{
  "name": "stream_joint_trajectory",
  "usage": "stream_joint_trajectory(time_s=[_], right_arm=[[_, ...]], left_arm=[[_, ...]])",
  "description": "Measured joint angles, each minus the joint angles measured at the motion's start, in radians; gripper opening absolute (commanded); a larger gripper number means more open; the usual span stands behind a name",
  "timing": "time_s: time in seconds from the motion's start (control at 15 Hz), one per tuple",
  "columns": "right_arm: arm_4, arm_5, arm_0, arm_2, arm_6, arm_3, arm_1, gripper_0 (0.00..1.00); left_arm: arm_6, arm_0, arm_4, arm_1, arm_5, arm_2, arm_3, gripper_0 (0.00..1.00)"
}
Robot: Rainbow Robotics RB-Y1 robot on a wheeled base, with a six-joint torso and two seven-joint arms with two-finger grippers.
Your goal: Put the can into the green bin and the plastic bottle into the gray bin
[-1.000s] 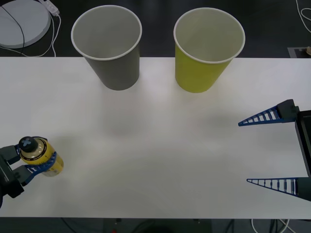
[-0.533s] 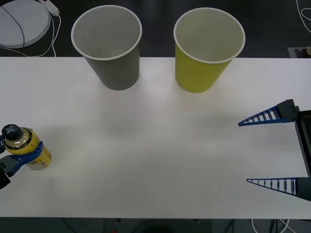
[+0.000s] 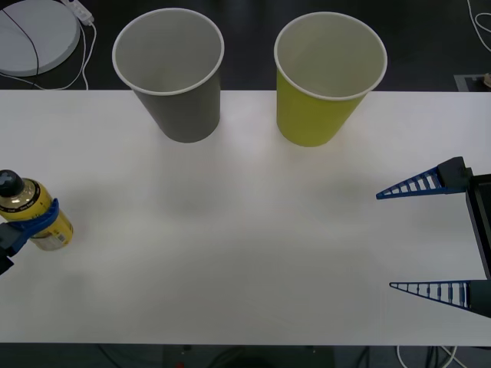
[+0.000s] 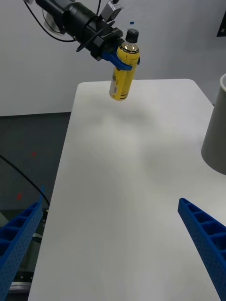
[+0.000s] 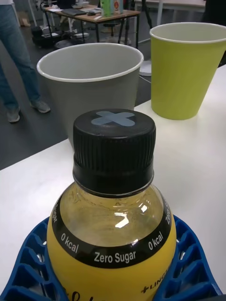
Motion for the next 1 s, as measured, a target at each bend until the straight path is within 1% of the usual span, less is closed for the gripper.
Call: stream_joint_trajectory(time_s=[0.13,0.33,0.47,0.6,0.73,1.0], right_arm=[[0.0,0.0,0.0,0.0,0.0,0.0,0.0,1.0],[0.0,0.0,0.0,0.0,0.0,0.0,0.0,1.0],[0.0,0.0,0.0,0.0,0.0,0.0,0.0,1.0],[0.0,0.0,0.0,0.0,0.0,0.0,0.0,1.0],[0.0,0.0,0.0,0.0,0.0,0.0,0.0,1.0],[0.0,0.0,0.0,0.0,0.0,0.0,0.0,1.0]], left_arm=[[0.064,0.008,-0.032,0.032,-0.002,0.02,-0.022,0.0],[0.237,0.022,-0.146,0.063,-0.02,0.086,-0.056,0.0],[0.348,0.021,-0.197,0.077,-0.057,0.136,-0.064,0.0],[0.435,0.016,-0.233,0.099,-0.084,0.175,-0.065,0.0],[0.51,-0.002,-0.277,0.123,-0.09,0.196,-0.066,0.0],[0.657,-0.059,-0.38,0.168,-0.091,0.206,-0.067,0.0]])
